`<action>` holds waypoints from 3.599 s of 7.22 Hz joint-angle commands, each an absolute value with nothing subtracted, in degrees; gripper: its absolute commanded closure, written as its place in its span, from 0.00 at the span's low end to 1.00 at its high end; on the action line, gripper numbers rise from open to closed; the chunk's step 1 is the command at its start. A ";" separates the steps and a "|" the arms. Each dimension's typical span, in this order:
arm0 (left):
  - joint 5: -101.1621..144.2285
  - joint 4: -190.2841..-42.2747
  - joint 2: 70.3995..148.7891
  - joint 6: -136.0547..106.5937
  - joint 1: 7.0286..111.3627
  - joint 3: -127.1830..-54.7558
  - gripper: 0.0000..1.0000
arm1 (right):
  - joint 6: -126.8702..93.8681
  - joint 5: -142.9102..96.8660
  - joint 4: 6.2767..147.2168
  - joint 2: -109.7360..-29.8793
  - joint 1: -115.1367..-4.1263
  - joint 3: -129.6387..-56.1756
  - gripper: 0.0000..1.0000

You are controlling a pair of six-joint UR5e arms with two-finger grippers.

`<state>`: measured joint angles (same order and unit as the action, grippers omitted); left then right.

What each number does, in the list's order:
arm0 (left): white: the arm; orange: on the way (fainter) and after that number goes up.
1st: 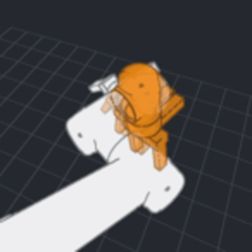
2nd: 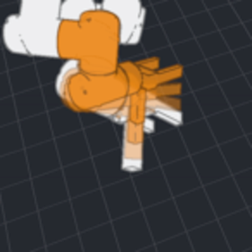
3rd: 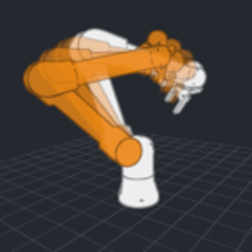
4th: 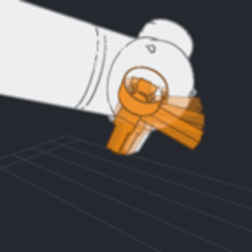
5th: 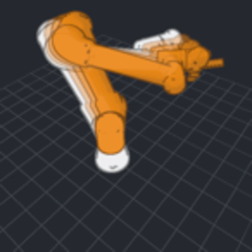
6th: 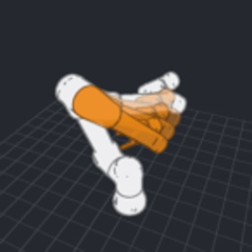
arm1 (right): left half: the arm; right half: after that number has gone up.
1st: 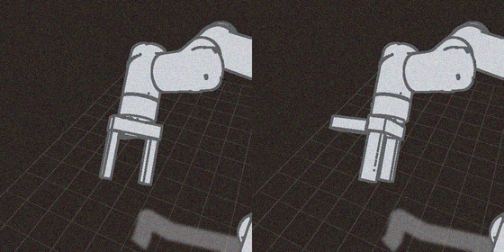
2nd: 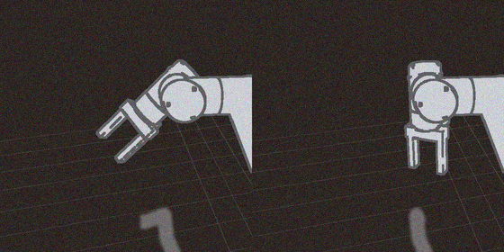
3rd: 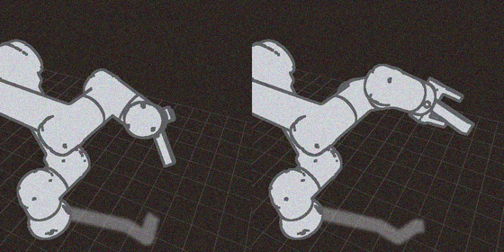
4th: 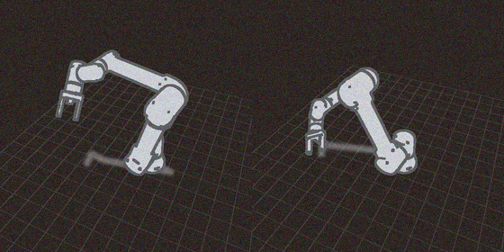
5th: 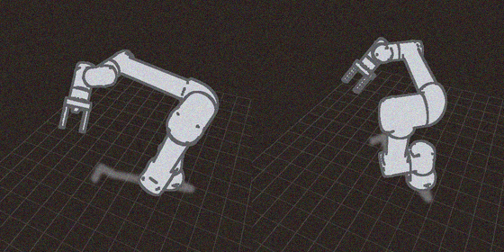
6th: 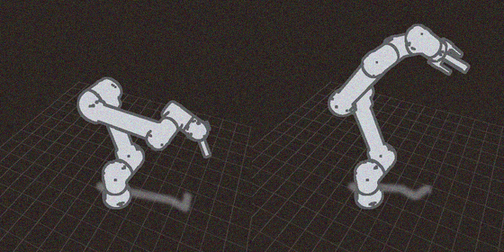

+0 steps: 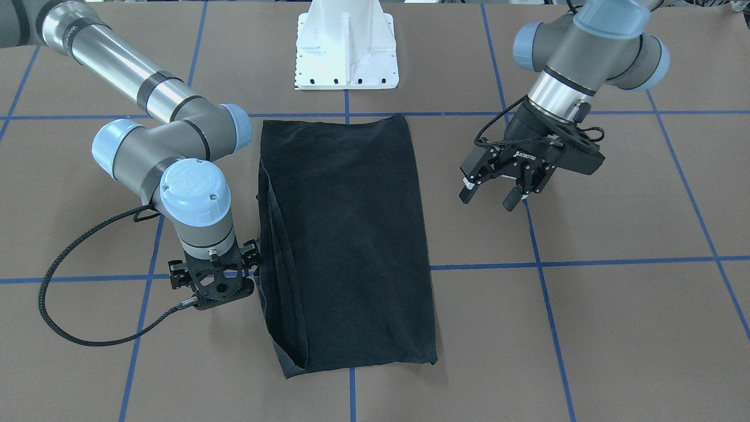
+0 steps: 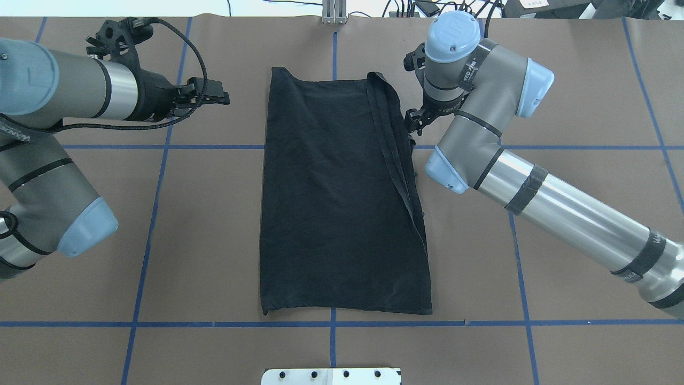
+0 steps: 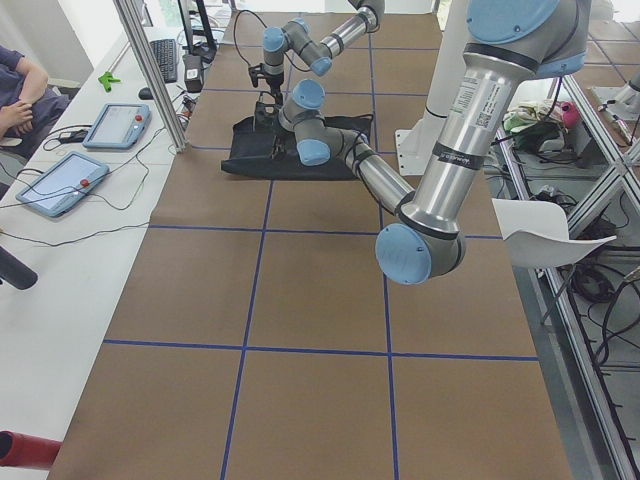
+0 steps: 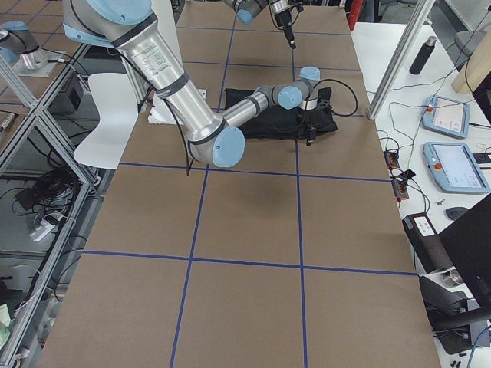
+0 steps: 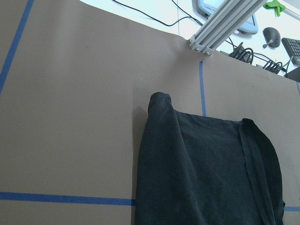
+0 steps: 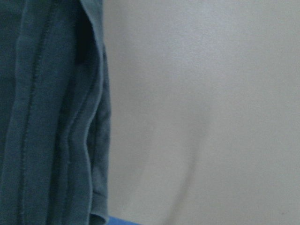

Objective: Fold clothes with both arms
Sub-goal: 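Adjust the collar-end edge of the shirt with the right gripper, then slide the right gripper along the shirt's far edge and lift away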

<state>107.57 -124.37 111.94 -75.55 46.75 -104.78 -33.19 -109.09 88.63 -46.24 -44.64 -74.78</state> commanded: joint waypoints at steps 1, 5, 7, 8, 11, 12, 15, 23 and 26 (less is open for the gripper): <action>107.75 -124.37 111.89 -75.59 46.76 -104.77 0.00 | -34.72 -109.25 89.20 -45.09 -41.50 -76.71 0.00; 107.84 -124.19 111.97 -75.67 46.85 -105.20 0.00 | -34.98 -112.41 94.83 -45.61 -37.46 -78.58 0.00; 107.93 -124.19 111.97 -75.67 46.76 -105.29 0.00 | -34.98 -112.50 95.36 -46.14 -36.39 -78.31 0.00; 107.93 -124.10 112.06 -75.76 46.76 -105.29 0.00 | -34.98 -112.50 97.71 -46.06 -36.39 -78.66 0.00; 107.93 -124.10 112.06 -75.85 46.67 -105.29 0.00 | -34.89 -112.68 98.26 -46.93 -36.39 -78.49 0.00; 107.93 -124.10 112.06 -75.85 46.67 -105.29 0.00 | -34.89 -112.68 98.26 -47.02 -36.39 -78.40 0.00; 107.93 -124.10 112.06 -75.85 46.58 -105.21 0.00 | -32.27 -113.64 98.26 -48.69 -39.63 -78.84 0.00; 108.02 -124.10 111.97 -75.24 46.67 -105.12 0.00 | -28.12 -117.78 97.38 -41.69 -44.57 -75.00 0.00; 108.02 -124.01 111.97 -75.23 46.76 -105.21 0.00 | -28.12 -116.19 90.73 -37.18 -42.81 -63.66 0.00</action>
<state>108.02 -124.03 111.97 -75.25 46.74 -105.17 -28.10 -116.67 93.68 -38.17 -43.41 -67.32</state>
